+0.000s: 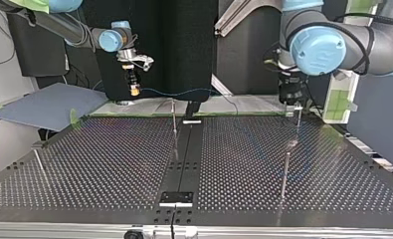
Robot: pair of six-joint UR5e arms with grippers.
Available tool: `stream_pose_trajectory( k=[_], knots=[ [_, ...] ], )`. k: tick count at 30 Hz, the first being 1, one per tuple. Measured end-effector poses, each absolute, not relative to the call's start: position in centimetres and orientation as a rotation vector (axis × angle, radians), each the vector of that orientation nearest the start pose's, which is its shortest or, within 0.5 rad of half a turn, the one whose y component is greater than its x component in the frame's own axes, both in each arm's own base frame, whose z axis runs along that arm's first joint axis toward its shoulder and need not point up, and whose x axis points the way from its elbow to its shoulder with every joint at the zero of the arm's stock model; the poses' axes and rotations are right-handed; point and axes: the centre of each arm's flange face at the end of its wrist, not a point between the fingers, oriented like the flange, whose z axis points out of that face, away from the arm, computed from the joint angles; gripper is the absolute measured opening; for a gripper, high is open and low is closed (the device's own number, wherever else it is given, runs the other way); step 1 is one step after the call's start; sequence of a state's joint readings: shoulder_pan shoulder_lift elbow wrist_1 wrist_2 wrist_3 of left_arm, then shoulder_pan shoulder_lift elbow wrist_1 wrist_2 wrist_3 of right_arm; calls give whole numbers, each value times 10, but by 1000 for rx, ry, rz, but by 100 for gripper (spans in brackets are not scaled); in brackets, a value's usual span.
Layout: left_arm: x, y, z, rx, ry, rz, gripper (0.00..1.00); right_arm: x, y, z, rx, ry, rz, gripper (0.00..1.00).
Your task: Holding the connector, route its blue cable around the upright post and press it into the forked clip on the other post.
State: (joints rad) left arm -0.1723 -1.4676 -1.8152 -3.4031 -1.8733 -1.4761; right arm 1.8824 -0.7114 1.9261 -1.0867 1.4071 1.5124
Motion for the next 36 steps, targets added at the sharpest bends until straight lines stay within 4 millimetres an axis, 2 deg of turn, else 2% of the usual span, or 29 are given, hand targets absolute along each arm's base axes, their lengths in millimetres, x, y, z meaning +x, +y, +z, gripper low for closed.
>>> stream_pose_trajectory(
  k=[17,29,36],
  knots=[
    [374,-200,405,205,1820,319,99,310,-470,-40,1680,-997,1459,0],
    [399,-231,368,361,1787,348,99,312,-469,-40,1687,-1007,1484,0],
    [406,-237,365,386,1744,399,99,313,-468,-40,1692,-1003,1490,0]
  ],
)
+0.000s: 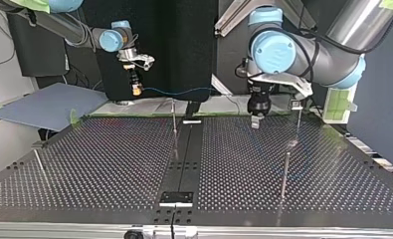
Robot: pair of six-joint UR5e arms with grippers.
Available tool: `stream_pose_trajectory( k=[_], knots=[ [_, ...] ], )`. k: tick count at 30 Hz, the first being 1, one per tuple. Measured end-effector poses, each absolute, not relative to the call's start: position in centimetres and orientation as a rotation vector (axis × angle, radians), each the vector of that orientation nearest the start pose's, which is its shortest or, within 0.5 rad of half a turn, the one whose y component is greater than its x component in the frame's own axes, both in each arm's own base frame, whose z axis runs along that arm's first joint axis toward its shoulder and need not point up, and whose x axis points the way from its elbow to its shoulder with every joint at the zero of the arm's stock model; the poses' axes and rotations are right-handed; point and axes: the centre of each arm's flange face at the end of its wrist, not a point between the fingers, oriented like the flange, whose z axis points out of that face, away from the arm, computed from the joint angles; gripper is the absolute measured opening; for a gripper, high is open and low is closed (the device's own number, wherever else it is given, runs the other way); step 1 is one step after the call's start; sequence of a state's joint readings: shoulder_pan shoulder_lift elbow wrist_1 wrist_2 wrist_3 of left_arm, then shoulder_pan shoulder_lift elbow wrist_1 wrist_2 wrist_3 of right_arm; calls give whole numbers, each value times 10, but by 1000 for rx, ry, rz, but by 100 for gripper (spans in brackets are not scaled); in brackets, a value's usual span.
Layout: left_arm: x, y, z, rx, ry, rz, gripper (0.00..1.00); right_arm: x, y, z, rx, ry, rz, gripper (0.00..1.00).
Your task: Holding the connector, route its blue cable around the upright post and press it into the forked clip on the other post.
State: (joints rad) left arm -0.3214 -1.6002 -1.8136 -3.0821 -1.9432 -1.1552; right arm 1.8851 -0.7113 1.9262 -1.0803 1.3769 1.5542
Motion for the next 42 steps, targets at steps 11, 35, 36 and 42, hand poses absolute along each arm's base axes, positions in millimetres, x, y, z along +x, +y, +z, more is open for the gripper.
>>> stream_pose_trajectory(
  k=[11,35,36,42],
  knots=[
    [415,-243,373,418,1655,446,99,317,-466,-39,1705,-993,1514,0],
    [483,-250,382,399,1491,602,99,319,-465,-39,1707,-990,1518,0],
    [485,-250,382,390,1488,604,99,319,-465,-39,1707,-989,1518,0],
    [491,-245,386,315,1462,598,99,319,-465,-39,1707,-988,1518,0]
  ],
)
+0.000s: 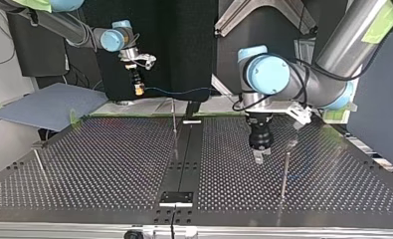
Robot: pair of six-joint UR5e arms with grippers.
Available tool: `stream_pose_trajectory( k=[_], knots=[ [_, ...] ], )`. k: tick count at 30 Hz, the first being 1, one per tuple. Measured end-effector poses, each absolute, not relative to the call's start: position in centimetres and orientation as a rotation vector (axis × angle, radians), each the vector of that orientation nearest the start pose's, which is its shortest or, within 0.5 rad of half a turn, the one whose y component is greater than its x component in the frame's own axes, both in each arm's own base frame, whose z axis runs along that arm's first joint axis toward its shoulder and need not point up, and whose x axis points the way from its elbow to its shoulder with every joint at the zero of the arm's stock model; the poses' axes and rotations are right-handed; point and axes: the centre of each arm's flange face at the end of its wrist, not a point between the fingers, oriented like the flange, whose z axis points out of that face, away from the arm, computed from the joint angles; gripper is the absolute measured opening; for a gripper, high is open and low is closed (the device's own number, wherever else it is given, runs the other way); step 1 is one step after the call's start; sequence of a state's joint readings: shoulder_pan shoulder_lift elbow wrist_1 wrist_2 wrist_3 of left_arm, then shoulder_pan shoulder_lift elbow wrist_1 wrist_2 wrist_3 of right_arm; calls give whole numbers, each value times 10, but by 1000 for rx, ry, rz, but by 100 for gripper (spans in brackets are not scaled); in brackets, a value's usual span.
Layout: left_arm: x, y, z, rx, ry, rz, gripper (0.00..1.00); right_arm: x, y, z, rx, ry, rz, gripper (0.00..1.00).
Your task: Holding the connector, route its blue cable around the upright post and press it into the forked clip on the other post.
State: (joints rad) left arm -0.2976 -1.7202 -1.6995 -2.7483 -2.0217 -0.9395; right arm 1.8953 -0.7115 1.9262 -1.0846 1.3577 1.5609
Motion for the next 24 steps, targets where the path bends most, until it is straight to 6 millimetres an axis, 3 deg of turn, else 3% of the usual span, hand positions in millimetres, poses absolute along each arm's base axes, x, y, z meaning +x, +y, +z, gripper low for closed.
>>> stream_pose_trajectory(
  k=[6,13,24],
  knots=[
    [497,-245,386,279,1432,579,99,319,-465,-39,1707,-987,1518,0],
    [510,-250,370,267,1417,576,99,319,-465,-39,1705,-986,1519,0],
    [522,-243,368,183,1367,578,99,319,-465,-39,1704,-987,1518,0]
  ],
)
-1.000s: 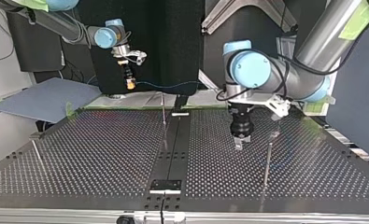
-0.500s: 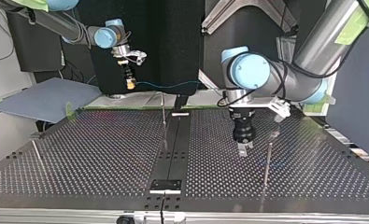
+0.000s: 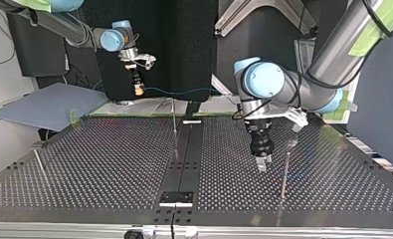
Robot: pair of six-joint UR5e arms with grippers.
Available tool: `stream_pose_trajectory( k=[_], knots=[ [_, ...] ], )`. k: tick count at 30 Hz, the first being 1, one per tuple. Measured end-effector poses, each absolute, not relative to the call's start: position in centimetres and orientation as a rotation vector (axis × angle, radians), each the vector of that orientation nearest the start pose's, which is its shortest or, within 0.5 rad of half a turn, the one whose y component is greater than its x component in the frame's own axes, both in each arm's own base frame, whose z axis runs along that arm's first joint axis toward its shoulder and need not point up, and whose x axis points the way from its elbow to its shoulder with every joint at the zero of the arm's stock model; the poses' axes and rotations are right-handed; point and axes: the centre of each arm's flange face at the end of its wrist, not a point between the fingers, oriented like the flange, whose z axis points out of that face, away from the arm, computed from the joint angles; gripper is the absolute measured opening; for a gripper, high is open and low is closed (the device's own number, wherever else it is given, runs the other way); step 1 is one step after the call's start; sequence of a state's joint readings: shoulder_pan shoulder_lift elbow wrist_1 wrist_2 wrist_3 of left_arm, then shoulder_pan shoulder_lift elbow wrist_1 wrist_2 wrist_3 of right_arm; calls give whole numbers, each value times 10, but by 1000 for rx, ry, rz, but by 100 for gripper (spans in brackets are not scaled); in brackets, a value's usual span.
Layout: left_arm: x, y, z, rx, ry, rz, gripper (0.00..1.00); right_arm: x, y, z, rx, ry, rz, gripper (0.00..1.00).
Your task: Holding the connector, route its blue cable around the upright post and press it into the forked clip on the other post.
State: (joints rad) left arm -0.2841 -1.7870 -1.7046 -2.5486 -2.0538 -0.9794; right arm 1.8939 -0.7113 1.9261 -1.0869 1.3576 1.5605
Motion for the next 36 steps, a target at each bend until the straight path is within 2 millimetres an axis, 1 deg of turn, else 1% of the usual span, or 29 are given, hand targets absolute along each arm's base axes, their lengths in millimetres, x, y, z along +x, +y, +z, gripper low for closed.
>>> stream_pose_trajectory(
  k=[7,18,24,28,31,36],
  knots=[
    [518,-241,353,166,1355,574,99,318,-465,-39,1707,-988,1515,0],
    [512,-244,341,156,1321,598,99,318,-465,-39,1707,-988,1515,0],
    [509,-247,323,176,1326,624,99,318,-465,-39,1707,-988,1515,0],
    [509,-250,302,208,1371,671,99,318,-465,-39,1707,-988,1515,0],
    [508,-250,292,230,1403,709,99,319,-465,-39,1708,-987,1515,0],
    [505,-249,284,255,1442,744,99,319,-465,-39,1708,-987,1516,0]
  ],
)
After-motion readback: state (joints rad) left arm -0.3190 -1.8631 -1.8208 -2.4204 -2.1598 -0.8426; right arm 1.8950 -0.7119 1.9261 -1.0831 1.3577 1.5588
